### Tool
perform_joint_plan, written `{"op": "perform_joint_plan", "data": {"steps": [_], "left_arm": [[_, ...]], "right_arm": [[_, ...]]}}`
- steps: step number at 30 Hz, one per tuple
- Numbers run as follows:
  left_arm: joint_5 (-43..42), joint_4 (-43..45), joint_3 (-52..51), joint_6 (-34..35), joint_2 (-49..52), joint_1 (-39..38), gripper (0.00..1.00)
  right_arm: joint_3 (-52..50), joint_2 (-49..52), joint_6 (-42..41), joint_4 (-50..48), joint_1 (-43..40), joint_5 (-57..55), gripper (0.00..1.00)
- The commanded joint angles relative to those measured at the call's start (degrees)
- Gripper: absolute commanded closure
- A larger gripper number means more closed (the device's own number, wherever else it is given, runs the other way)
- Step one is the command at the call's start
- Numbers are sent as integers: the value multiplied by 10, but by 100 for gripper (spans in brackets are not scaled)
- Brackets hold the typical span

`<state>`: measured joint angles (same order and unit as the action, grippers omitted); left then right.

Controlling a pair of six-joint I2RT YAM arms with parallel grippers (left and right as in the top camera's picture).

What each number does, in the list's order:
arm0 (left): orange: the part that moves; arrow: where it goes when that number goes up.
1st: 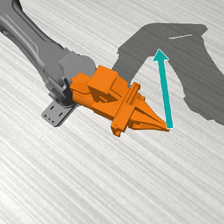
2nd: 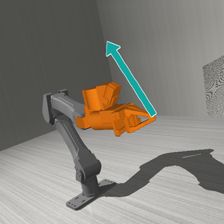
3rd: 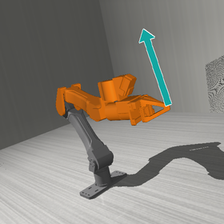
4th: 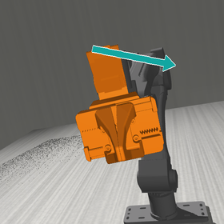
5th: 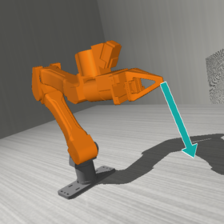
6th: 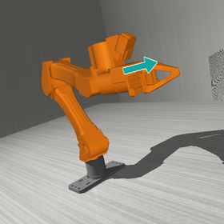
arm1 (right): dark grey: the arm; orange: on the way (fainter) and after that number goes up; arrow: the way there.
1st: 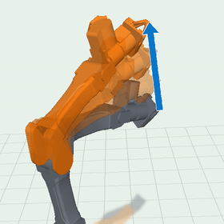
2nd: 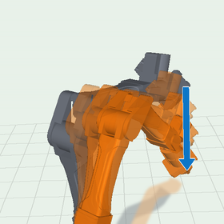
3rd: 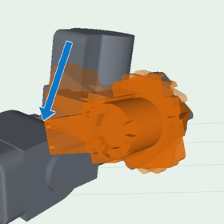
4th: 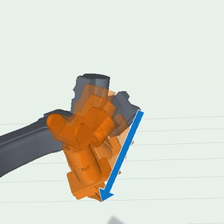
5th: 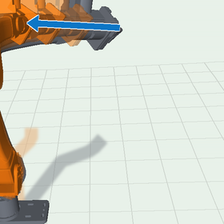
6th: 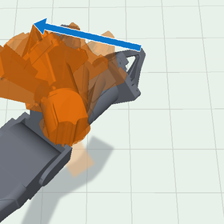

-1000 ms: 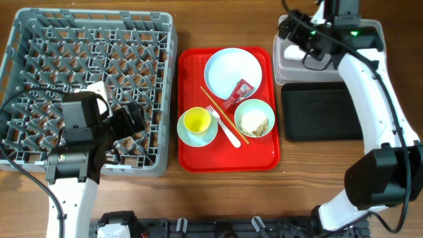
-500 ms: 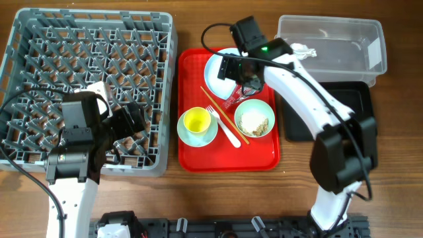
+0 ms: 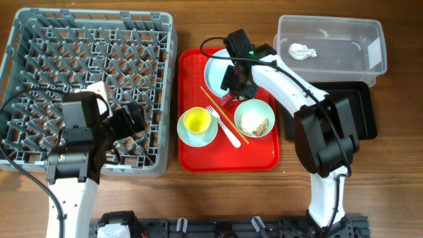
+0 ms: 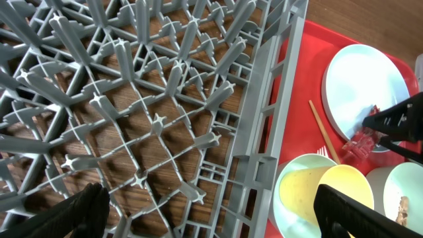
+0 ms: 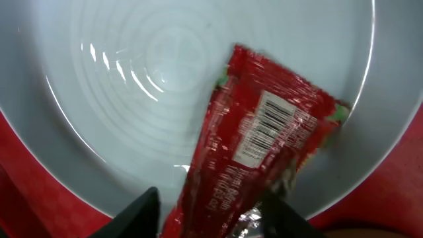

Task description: Sort waste into correct bins and load items into the dishwasher rack

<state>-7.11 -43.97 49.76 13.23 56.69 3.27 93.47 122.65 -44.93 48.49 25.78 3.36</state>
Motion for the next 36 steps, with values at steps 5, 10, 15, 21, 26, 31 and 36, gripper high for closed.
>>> {"op": "perform_joint_plan", "data": {"steps": [5,10,15,21,26,31,36], "left_arm": [[-1,-1,12,7,-1,-4,0],[-1,-1,12,7,-1,-4,0],[-1,-1,12,7,-1,-4,0],[-1,-1,12,7,-1,-4,0],[-1,-1,12,7,-1,-4,0],[-1,-1,12,7,-1,-4,0],[-1,-1,12,7,-1,-4,0]], "right_arm": [[-3,12,-3,11,3,-10,60],[-3,13,-5,11,3,-10,56],[-3,17,-7,11,3,-10,56],[-3,18,-7,11,3,-11,56],[-6,18,-7,11,3,-11,62],[-21,18,-12,7,3,-10,75],[-18,17,-15,4,2,-4,96]]}}
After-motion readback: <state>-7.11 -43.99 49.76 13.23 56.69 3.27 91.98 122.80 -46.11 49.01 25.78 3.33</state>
